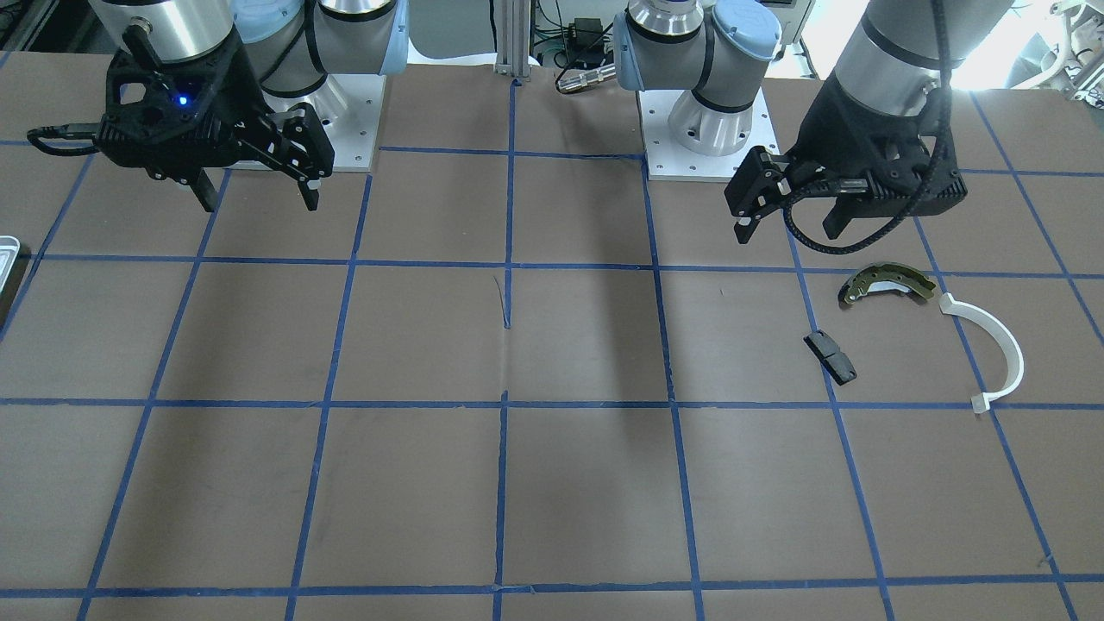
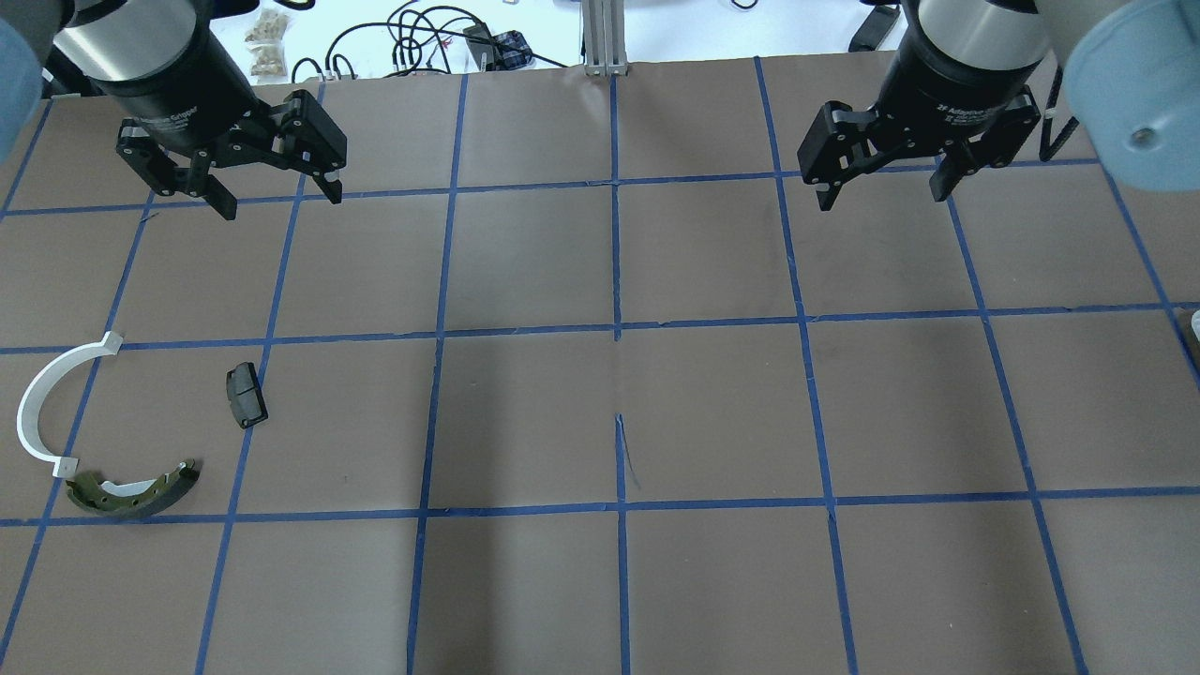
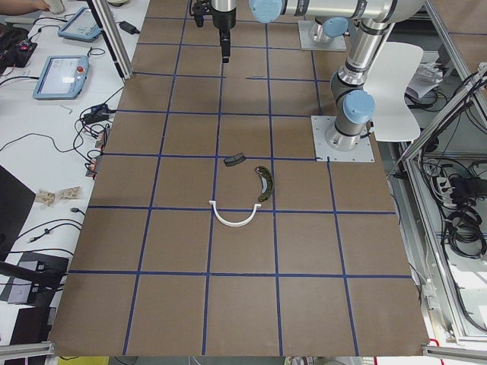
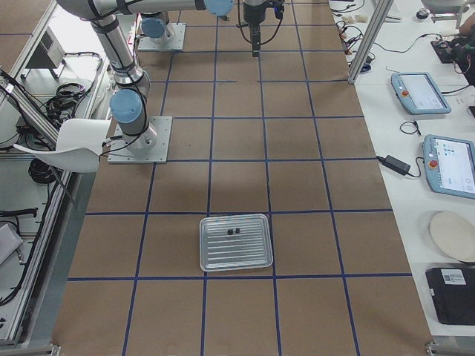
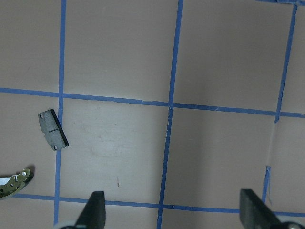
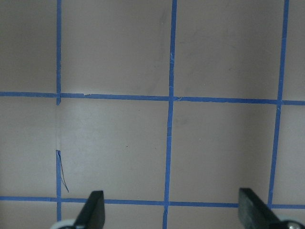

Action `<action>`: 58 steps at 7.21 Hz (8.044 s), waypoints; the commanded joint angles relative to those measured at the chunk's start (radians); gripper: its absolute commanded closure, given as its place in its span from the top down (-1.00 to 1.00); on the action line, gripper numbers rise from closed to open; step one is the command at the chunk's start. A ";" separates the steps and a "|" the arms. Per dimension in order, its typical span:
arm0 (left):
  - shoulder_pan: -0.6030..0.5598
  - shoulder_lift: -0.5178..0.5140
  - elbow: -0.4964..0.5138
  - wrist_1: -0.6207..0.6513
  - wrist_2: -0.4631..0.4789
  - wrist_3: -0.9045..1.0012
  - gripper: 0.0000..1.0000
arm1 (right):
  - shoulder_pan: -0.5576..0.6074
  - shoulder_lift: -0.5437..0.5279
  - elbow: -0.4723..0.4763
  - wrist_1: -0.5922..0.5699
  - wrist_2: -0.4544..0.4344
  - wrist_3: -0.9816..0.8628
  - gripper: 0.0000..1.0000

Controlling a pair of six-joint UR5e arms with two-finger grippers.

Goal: Place bearing gear from tray to pile

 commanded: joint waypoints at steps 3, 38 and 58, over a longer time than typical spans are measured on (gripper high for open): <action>-0.002 0.003 -0.003 0.001 0.003 -0.001 1.00 | -0.002 0.000 -0.002 0.000 0.001 -0.001 1.00; -0.002 0.005 -0.003 0.004 0.001 0.001 1.00 | -0.492 0.158 0.185 -0.177 -0.054 -0.339 -0.93; -0.377 -0.235 -0.125 0.372 -0.003 -0.418 1.00 | -0.766 0.250 0.225 -0.391 -0.032 -0.925 1.00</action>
